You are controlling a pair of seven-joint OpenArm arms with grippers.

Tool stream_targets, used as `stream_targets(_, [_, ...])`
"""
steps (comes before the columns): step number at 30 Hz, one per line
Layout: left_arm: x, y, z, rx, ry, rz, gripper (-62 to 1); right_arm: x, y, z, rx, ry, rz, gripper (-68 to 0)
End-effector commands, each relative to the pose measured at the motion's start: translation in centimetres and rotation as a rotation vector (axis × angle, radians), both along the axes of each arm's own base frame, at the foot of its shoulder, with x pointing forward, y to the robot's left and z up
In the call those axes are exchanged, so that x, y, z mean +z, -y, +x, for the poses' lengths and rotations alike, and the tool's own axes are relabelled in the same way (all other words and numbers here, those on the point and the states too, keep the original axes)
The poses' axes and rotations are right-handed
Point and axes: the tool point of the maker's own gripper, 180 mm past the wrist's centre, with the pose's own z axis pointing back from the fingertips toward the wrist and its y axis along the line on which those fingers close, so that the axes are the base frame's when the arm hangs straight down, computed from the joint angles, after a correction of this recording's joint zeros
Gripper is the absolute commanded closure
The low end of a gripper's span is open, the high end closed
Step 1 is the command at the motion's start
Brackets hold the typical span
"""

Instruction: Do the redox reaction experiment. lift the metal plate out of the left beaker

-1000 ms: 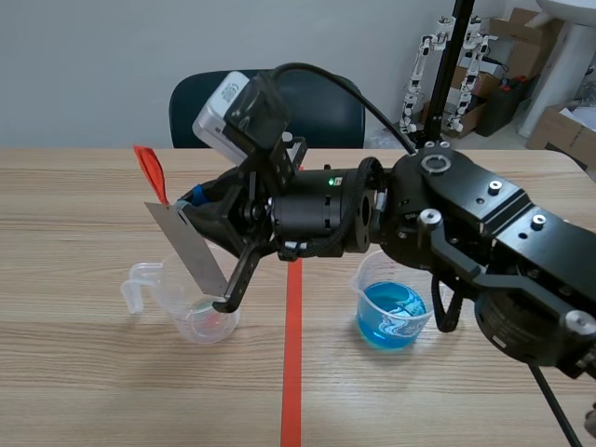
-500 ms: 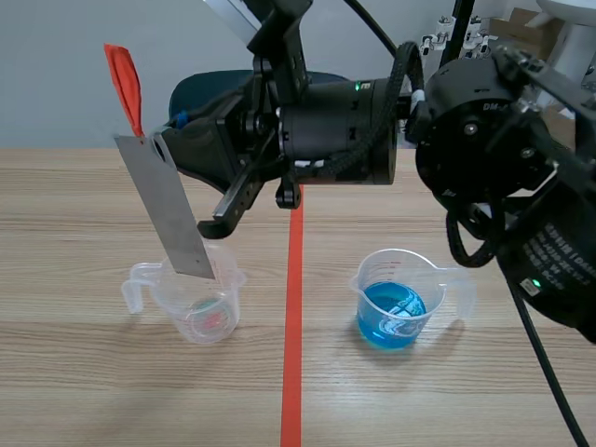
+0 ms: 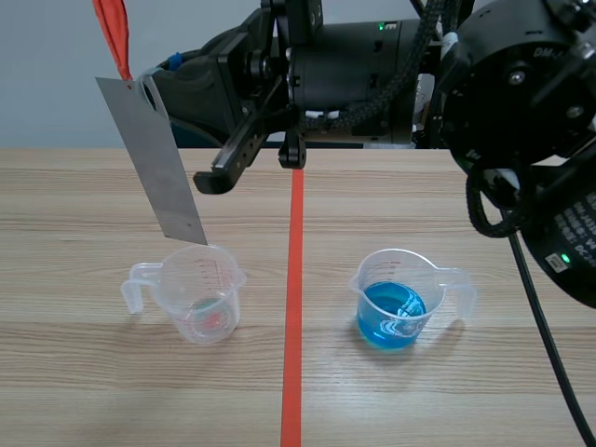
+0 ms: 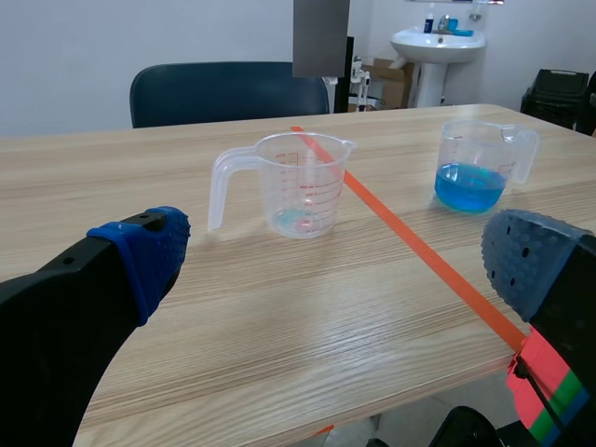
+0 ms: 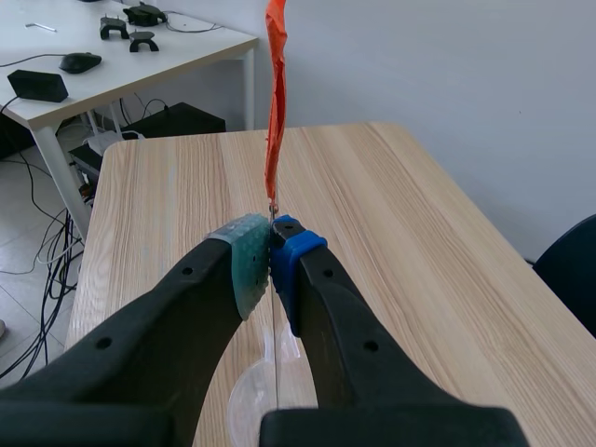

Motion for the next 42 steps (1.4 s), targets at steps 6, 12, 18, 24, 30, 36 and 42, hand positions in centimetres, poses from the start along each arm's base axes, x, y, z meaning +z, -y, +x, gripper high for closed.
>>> stream_targets(6, [1.14, 0.09, 0.04, 0.003, 0.055, -0.025, -62.3, 1.86, 0.07, 0.07, 0.006, 0.035, 0.044, -0.6])
stream_targets(12, [1.14, 0.09, 0.04, 0.003, 0.055, -0.025, -62.3, 2.03, 0.04, 0.03, 0.008, 0.041, 0.045, -0.6])
stream_targets(18, [1.14, 0.09, 0.04, 0.003, 0.055, -0.024, -62.3, 1.84, 0.04, 0.05, 0.007, 0.039, 0.035, -0.6])
stream_targets(24, [1.14, 0.09, 0.04, 0.003, 0.055, -0.024, -62.3, 1.69, 0.04, 0.06, 0.006, 0.036, 0.027, -0.6])
stream_targets(30, [1.14, 0.09, 0.04, 0.003, 0.055, -0.024, -62.3, 1.68, 0.05, 0.08, 0.006, 0.036, 0.027, -0.6])
stream_targets(36, [1.14, 0.09, 0.04, 0.003, 0.055, -0.024, -62.3, 1.65, 0.06, 0.08, 0.006, 0.036, 0.025, -0.6])
stream_targets(42, [1.14, 0.09, 0.04, 0.003, 0.055, -0.024, -62.3, 1.61, 0.06, 0.09, 0.005, 0.035, 0.022, -0.6])
